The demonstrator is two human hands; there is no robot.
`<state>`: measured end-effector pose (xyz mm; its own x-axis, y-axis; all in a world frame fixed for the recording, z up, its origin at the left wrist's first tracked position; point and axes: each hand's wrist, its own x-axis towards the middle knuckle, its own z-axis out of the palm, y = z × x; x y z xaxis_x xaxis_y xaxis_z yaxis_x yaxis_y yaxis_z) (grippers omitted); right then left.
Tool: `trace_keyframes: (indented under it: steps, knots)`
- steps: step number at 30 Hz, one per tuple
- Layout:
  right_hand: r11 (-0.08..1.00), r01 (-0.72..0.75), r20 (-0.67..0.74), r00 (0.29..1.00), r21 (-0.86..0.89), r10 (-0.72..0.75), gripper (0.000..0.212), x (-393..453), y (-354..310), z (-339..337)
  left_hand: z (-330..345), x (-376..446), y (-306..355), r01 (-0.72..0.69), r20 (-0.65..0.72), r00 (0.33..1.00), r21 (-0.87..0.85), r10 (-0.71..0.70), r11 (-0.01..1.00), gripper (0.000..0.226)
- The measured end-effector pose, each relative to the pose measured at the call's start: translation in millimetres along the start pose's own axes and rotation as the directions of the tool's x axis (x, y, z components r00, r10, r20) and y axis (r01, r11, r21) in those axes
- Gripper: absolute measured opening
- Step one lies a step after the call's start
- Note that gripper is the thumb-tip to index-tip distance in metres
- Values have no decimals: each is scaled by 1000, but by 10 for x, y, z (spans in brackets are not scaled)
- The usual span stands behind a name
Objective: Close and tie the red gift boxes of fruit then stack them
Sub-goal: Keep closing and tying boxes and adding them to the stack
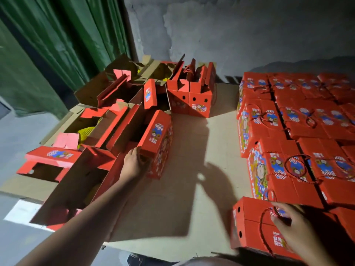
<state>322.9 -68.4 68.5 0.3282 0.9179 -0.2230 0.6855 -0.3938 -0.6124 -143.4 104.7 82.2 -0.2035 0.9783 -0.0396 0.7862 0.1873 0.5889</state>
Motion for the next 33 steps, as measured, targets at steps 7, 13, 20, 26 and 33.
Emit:
trace_keyframes:
  steps: [7,13,20,26,33]
  knots:
    - [997,-71,-114,991,28,74,44,-150,178,-182,138,410,80,191,1,982,-13,-191,981,59]
    - [947,-264,-83,956,182,282,30,-361,317,-275,142,551,250,241,-37,967,-199,-253,950,13]
    - [923,-282,-105,943,261,317,26,-480,237,-352,232,380,422,86,-30,996,-6,-86,996,16]
    - [939,-214,-168,950,270,265,16,-452,5,-330,280,-57,378,-60,19,998,52,59,997,23]
    - [947,-43,-108,991,319,81,19,-224,-280,-185,161,-834,221,-224,59,974,139,218,965,18]
